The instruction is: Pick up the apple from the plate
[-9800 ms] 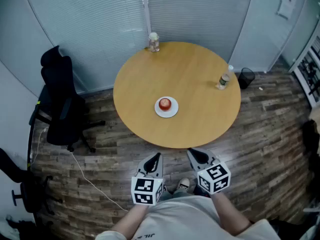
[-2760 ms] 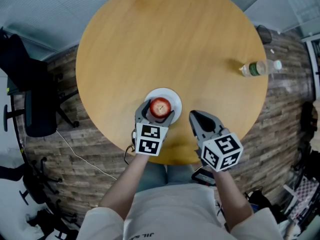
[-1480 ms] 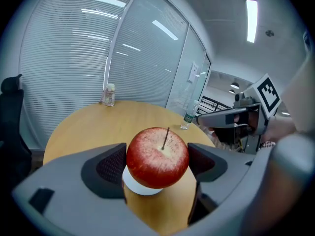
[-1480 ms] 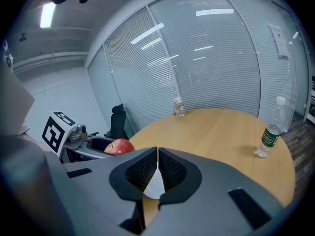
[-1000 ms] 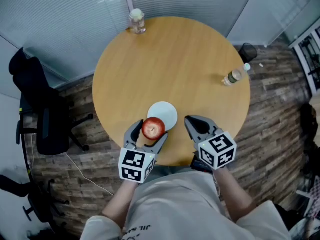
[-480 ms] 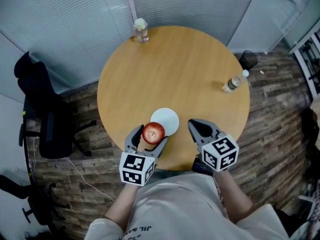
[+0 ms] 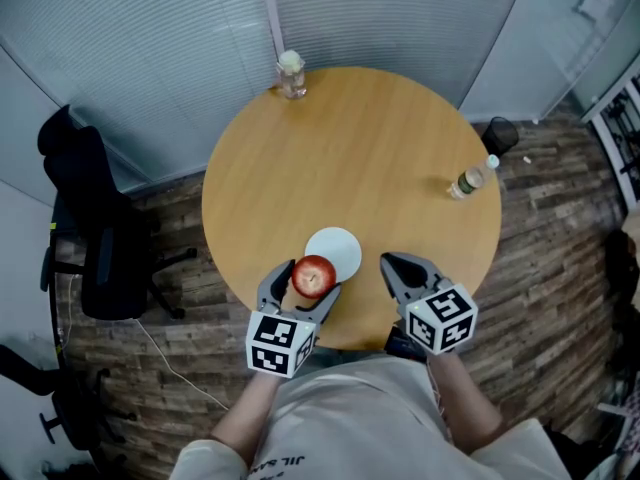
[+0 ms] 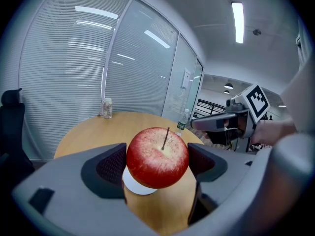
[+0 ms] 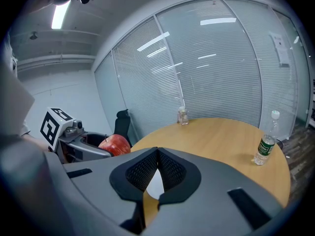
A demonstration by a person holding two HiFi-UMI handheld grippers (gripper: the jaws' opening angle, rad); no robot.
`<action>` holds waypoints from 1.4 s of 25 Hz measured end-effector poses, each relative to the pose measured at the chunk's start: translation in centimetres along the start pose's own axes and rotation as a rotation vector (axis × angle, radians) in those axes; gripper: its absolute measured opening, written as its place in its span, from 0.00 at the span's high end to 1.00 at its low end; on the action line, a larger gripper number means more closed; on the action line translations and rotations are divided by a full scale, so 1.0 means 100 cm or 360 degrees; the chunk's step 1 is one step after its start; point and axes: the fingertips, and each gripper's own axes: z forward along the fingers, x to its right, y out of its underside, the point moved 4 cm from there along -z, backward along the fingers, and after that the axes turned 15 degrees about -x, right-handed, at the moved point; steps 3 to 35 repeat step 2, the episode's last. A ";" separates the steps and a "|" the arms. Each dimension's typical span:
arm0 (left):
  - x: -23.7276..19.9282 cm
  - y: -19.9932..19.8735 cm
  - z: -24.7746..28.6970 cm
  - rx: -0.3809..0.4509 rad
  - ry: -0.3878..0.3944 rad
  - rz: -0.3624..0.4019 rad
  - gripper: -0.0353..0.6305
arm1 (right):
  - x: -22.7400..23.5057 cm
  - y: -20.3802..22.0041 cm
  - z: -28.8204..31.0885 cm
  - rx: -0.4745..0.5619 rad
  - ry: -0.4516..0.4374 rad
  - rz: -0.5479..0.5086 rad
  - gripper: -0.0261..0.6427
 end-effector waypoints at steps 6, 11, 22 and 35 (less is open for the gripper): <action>0.003 0.001 -0.002 -0.0002 0.0003 -0.0001 0.36 | -0.001 0.002 -0.004 0.0000 0.0002 0.0001 0.92; 0.003 0.001 -0.002 -0.0002 0.0003 -0.0001 0.36 | -0.001 0.002 -0.004 0.0000 0.0002 0.0001 0.92; 0.003 0.001 -0.002 -0.0002 0.0003 -0.0001 0.36 | -0.001 0.002 -0.004 0.0000 0.0002 0.0001 0.92; 0.003 0.001 -0.002 -0.0002 0.0003 -0.0001 0.36 | -0.001 0.002 -0.004 0.0000 0.0002 0.0001 0.92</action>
